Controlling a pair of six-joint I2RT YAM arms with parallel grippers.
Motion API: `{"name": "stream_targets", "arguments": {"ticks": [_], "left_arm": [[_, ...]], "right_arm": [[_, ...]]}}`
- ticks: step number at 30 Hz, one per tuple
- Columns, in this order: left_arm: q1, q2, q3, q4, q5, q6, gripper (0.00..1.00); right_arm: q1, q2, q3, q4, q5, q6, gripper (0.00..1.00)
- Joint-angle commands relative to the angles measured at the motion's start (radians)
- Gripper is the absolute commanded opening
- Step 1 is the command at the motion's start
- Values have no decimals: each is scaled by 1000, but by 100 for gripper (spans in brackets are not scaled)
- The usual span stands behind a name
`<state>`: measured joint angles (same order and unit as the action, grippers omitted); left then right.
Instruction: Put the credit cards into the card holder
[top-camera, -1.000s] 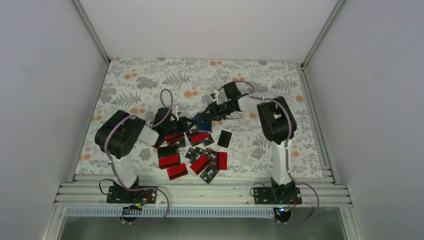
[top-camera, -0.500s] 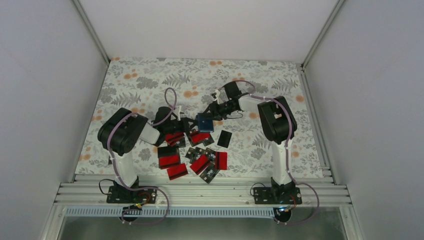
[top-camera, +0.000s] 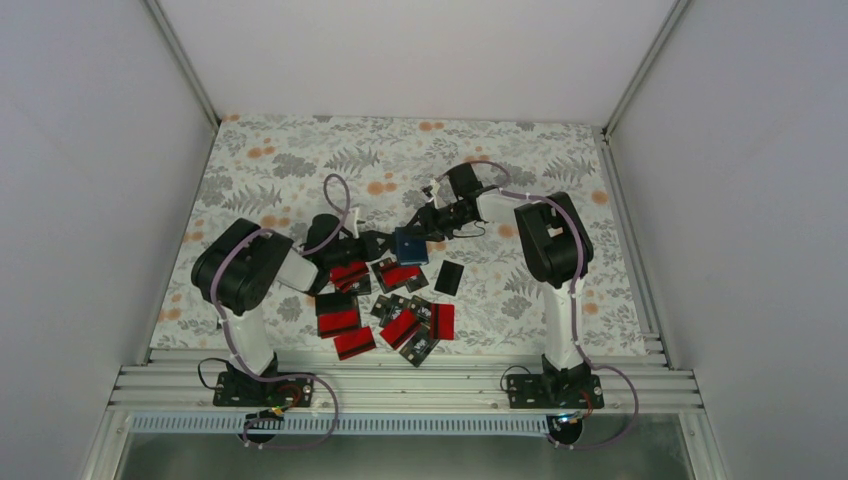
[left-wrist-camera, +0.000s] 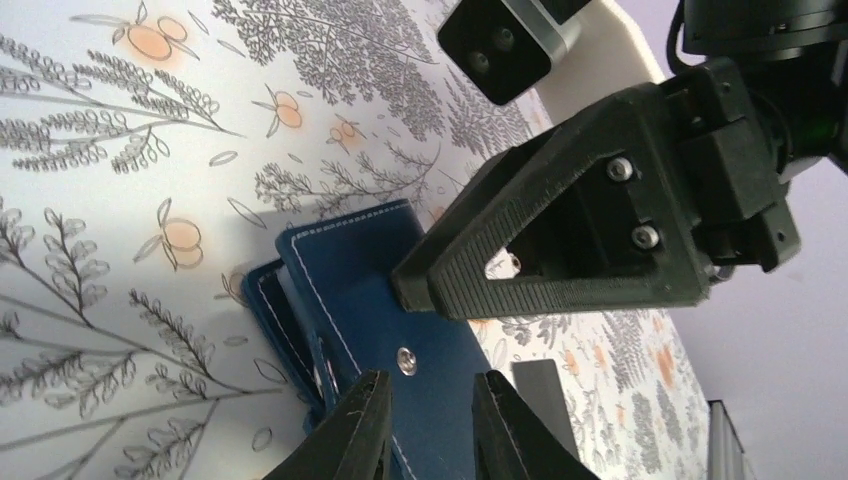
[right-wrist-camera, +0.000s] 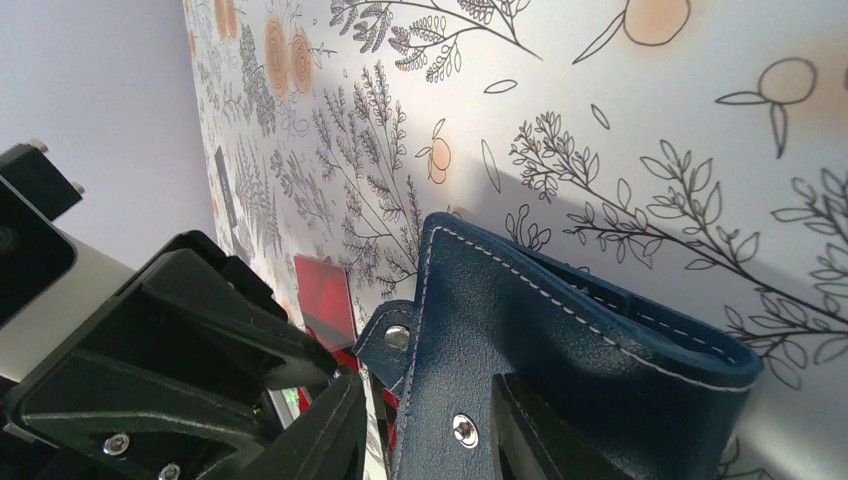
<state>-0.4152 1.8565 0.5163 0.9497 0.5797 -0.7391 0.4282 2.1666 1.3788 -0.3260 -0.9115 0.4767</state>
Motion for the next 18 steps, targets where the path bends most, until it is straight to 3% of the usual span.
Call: {"name": "stream_targets", "arguments": {"ticks": [1,8,18], "left_arm": [[4,-39,66,-157,-58,122,23],[1,-89,246,-612,-190,333,23],[3,-5,421,-864,-95,456,20]], "right_arm": [[0,50,-6,-62,99,-23,34],[0,56,-4,-60,98,-24,34],[0,61,1,-70,95,-36,34]]}}
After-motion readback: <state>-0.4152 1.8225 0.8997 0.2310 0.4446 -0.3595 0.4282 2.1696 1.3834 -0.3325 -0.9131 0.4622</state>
